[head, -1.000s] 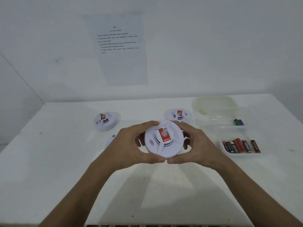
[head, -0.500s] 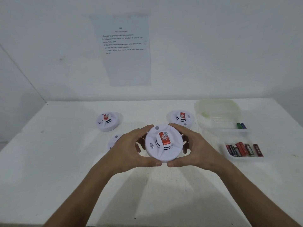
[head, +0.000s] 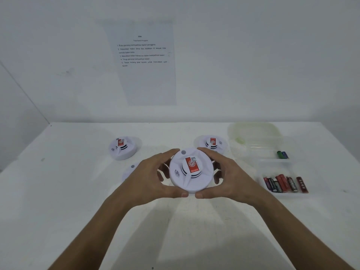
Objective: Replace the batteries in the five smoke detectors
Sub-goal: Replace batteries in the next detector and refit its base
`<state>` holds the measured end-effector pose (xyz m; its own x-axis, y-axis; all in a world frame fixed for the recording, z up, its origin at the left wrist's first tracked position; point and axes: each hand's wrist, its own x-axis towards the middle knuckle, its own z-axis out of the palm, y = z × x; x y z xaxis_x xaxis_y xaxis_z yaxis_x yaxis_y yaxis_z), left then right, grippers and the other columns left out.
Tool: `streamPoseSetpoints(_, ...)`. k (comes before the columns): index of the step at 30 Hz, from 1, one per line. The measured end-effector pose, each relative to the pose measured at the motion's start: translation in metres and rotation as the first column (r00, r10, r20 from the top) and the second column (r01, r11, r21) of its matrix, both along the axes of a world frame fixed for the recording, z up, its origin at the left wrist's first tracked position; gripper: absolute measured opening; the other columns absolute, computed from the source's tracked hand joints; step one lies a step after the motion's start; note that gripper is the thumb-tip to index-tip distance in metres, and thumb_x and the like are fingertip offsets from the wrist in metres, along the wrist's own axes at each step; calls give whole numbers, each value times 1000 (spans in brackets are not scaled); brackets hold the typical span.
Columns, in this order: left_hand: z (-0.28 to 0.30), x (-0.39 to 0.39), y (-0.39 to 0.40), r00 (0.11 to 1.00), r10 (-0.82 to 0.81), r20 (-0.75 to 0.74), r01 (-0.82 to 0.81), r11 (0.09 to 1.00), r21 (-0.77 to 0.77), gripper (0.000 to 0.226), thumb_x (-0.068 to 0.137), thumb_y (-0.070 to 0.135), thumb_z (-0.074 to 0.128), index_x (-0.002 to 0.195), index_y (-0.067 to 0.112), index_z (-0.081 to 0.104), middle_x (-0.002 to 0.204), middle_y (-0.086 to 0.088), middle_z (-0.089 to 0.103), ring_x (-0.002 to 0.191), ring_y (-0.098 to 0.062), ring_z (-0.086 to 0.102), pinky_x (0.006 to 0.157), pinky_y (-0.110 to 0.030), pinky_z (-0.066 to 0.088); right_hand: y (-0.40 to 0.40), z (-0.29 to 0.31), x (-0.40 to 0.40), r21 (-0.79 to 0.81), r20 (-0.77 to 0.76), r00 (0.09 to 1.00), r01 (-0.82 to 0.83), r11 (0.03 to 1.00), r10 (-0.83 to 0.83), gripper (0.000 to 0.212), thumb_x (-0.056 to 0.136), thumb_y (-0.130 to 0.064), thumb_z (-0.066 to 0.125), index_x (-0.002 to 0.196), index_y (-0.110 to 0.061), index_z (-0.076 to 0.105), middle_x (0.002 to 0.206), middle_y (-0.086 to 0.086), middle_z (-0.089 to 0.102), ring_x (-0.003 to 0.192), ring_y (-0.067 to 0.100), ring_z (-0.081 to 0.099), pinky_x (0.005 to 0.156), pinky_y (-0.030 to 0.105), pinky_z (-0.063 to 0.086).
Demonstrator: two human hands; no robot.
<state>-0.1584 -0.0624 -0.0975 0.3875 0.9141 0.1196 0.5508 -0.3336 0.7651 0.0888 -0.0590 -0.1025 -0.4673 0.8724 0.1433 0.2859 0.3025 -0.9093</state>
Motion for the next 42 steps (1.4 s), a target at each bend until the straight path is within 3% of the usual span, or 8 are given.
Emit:
streamPoseSetpoints(8, 0, 3, 10, 999, -21, 32, 22, 1000, -21, 86, 56, 64, 83, 133, 50, 47, 115, 18, 65, 90, -14, 62, 70, -24, 55, 11, -2, 3, -31, 21, 1000, 1, 1000, 0, 89, 64, -24, 95, 134, -50, 46, 118, -27, 61, 91, 2, 57, 65, 18, 50)
streamPoseSetpoints(14, 1, -1, 24, 999, -29, 23, 30, 999, -27, 86, 58, 58, 85, 134, 49, 47, 115, 15, 65, 92, -16, 62, 72, -33, 58, 25, -2, -1, -37, 20, 1000, -9, 999, 10, 88, 67, -19, 94, 136, -45, 46, 117, -31, 59, 92, -1, 57, 66, 14, 49)
streamPoseSetpoints(18, -1, -6, 35, 999, -28, 31, 29, 999, -38, 87, 58, 63, 83, 135, 50, 46, 116, 15, 65, 91, -16, 62, 70, -33, 58, 35, -2, -5, -33, 17, 1000, -12, 999, 13, 87, 67, -17, 93, 132, -51, 46, 117, -30, 59, 91, -2, 56, 65, 15, 49)
streamPoseSetpoints(22, -4, -9, 44, 998, -31, 53, 32, 999, -16, 83, 58, 70, 79, 132, 54, 46, 115, 20, 66, 90, -15, 63, 69, -34, 60, 46, -4, -9, -50, 28, 1000, -9, 999, 10, 87, 67, -19, 94, 136, -44, 47, 117, -31, 58, 94, -3, 57, 66, 13, 48)
streamPoseSetpoints(29, -8, -13, 57, 997, -20, 70, 20, 1000, -3, 80, 59, 68, 80, 131, 60, 44, 115, 24, 65, 89, -11, 62, 68, -28, 60, 63, -7, -13, -59, 63, 998, -10, 998, 14, 90, 65, -21, 95, 138, -44, 47, 119, -28, 60, 96, -2, 57, 67, 14, 48)
streamPoseSetpoints(36, -6, -17, 73, 998, -8, 70, 8, 1000, -9, 80, 60, 62, 83, 131, 56, 46, 112, 24, 66, 86, -9, 62, 68, -24, 58, 84, -9, -17, -97, 83, 997, 7, 995, 1, 98, 62, -24, 97, 144, -38, 44, 131, -10, 57, 107, 16, 59, 73, 21, 48)
streamPoseSetpoints(42, -8, -22, 84, 998, 10, 64, -9, 1000, -4, 78, 58, 57, 84, 125, 64, 45, 109, 28, 65, 85, -6, 61, 68, -19, 56, 96, -10, -25, -80, 91, 996, 2, 997, 5, 95, 64, -20, 95, 144, -31, 45, 131, -14, 57, 110, 9, 56, 77, 19, 48)
